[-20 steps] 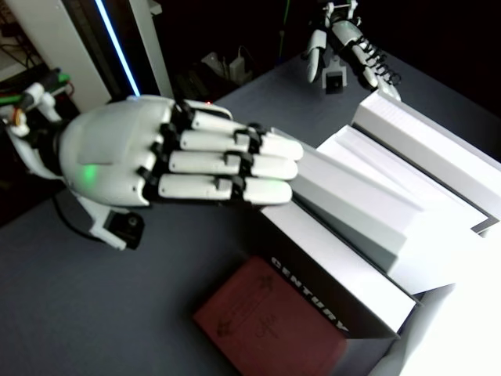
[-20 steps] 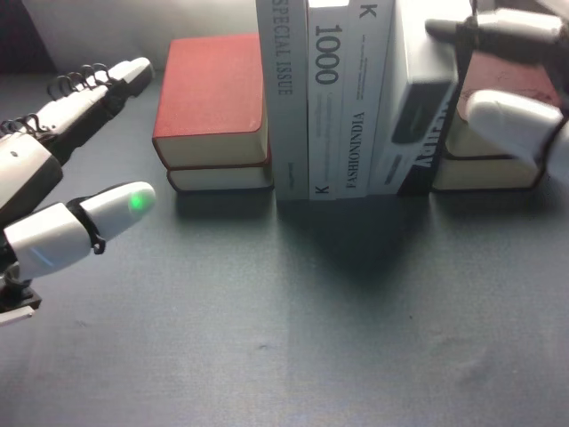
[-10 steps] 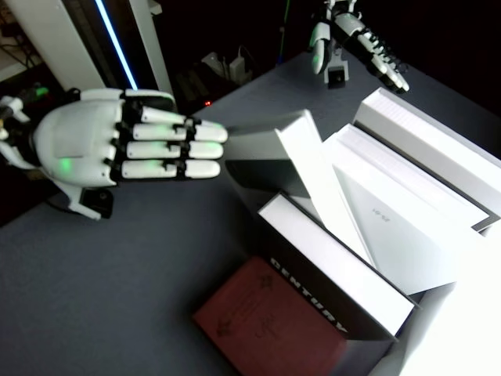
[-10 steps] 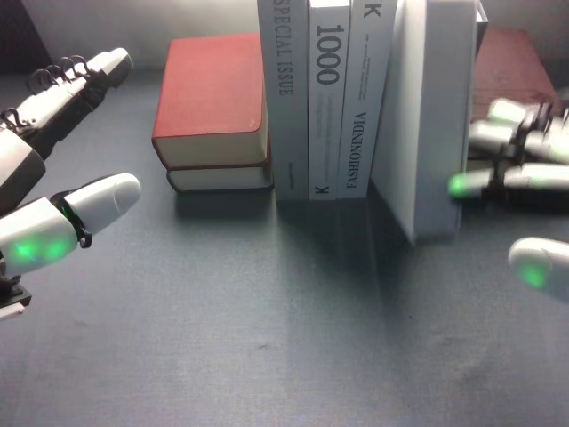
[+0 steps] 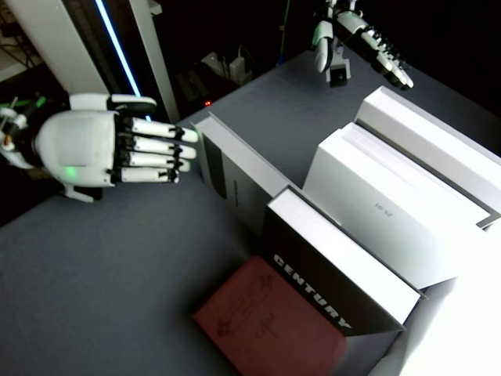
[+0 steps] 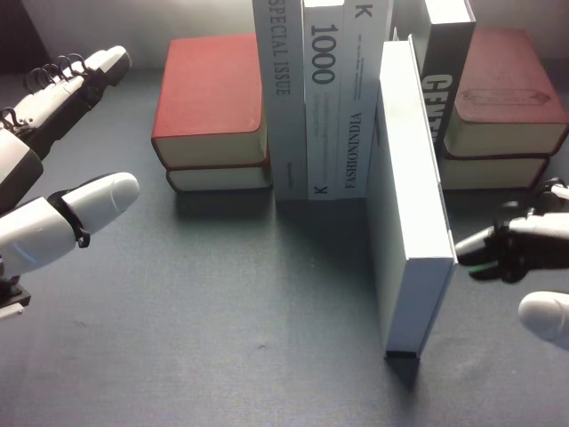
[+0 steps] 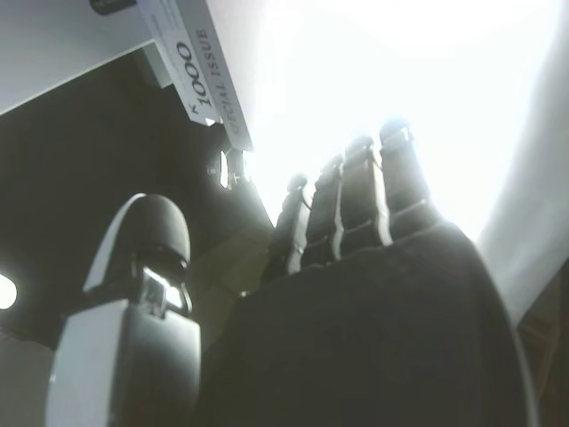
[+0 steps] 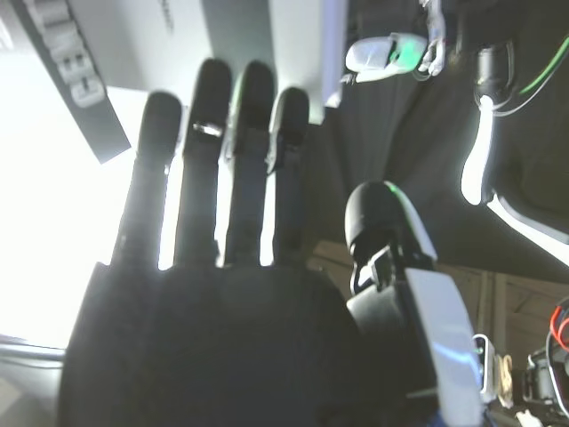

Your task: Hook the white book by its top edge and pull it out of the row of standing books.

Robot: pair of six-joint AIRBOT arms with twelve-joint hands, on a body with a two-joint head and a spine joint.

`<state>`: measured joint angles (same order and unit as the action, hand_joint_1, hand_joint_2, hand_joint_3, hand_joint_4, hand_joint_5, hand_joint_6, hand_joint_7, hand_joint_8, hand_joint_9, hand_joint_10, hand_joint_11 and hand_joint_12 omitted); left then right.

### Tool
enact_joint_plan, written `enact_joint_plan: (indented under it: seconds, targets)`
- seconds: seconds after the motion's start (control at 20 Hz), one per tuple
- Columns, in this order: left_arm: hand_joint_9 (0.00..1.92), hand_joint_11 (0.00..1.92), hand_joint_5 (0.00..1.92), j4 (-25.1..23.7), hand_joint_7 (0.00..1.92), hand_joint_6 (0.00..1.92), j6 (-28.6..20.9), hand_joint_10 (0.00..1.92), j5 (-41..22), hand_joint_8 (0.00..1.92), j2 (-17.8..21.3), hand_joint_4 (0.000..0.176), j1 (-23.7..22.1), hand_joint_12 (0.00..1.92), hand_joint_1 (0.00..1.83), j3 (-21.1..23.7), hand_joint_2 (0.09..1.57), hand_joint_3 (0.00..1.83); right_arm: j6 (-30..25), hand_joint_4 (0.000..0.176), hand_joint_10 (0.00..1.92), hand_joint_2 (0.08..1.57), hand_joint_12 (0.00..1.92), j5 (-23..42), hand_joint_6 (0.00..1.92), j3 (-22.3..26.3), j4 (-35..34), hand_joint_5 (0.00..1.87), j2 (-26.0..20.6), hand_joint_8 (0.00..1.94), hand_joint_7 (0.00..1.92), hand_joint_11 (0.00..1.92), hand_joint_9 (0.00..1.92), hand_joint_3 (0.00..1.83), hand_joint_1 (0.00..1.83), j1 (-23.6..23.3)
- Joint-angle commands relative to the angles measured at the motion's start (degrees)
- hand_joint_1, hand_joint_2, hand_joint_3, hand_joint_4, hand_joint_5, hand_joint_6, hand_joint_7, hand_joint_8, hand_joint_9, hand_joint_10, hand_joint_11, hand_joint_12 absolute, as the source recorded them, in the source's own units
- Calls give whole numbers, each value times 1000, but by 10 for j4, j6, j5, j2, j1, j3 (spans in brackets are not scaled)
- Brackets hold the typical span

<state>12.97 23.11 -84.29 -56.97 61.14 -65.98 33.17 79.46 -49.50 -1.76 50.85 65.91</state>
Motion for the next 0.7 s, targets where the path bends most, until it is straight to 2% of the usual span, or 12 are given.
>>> enact_joint_plan:
  seconds: [0.0, 0.05, 0.1, 0.2, 0.25, 0.3, 0.35, 0.4, 0.45, 0.5, 0.55, 0.65]
  targets:
    - [0, 0, 0, 6, 0, 0, -2, 0, -73, 0, 3, 58, 1, 0, 309, 1, 1367, 4, -4, 0, 1184, 1543, 1795, 79, 738, 2, -4, 341, -6, 346, 683, 219, 468, 0, 25, -3]
    - [0, 0, 0, 6, 0, 0, -2, 0, -73, 0, 3, 52, 3, 0, 327, 1, 1368, 2, 3, 0, 1187, 1537, 1807, 87, 847, 5, -10, 232, -13, 699, 544, 12, 443, 1, 0, -3]
    - [0, 0, 0, 6, 0, 0, -2, 0, -73, 0, 3, 52, 4, 0, 327, 2, 1368, 2, 14, 0, 1187, 1537, 1807, 97, 847, 10, -17, 232, -21, 699, 544, 12, 443, 1, 0, -3]
    - [0, 0, 0, 6, 0, 0, -2, 0, -76, 0, 5, 47, 4, 0, 344, 3, 1361, 0, 38, 0, 1257, 1568, 1897, 132, 816, 17, -43, 198, -38, 806, 409, 40, 331, 18, 119, 9]
    - [0, 0, 0, 6, 0, 0, -2, 0, -77, 0, 5, 21, 4, 0, 358, 3, 1364, 0, 42, 0, 1144, 1570, 1837, 143, 807, 18, -52, 116, -41, 713, 301, 36, 223, 50, 100, 14]
    - [0, 0, 0, 6, 0, 0, 0, 0, -79, 0, 7, 33, 4, 0, 372, 4, 1359, 0, 51, 0, 1009, 1571, 1734, 167, 774, 19, -71, 47, -46, 565, 233, 6, 136, 81, 108, 28]
    - [0, 0, 0, 6, 0, 0, 2, 0, -81, 0, 8, 59, 4, 0, 415, 6, 1359, 0, 59, 0, 689, 1571, 1362, 188, 364, 21, -90, 1, -51, 219, 165, 0, 12, 97, 17, 42]
    - [0, 0, 0, 6, 0, 0, 5, 0, -81, 0, 9, 59, 4, 0, 415, 7, 1359, 0, 65, 0, 689, 1571, 1362, 200, 364, 23, -103, 1, -54, 219, 165, 0, 12, 97, 17, 47]
    - [0, 0, 0, 6, 0, 0, 7, 0, -83, 0, 10, 109, 4, 0, 441, 9, 1368, 2, 68, 0, 63, 1511, 597, 205, 14, 23, -113, 0, -58, 15, 8, 0, 0, 21, 0, 51]
    - [0, 0, 0, 8, 0, 0, 7, 0, -85, 0, 10, 109, 4, 0, 441, 9, 1368, 2, 72, 0, 63, 1511, 597, 209, 14, 23, -121, 0, -61, 15, 8, 0, 0, 21, 0, 52]
    - [0, 0, 0, 9, 0, 0, 8, 0, -88, 0, 12, 162, 5, 0, 386, 10, 1353, 0, 82, 5, 2, 1461, 23, 213, 0, 24, -131, 0, -65, 0, 0, 0, 0, 0, 58, 52]
    - [0, 0, 0, 11, 0, 0, 13, 0, -93, 0, 16, 167, 6, 0, 365, 13, 1347, 0, 94, 10, 0, 1452, 4, 215, 0, 25, -144, 0, -68, 0, 0, 0, 0, 0, 87, 52]
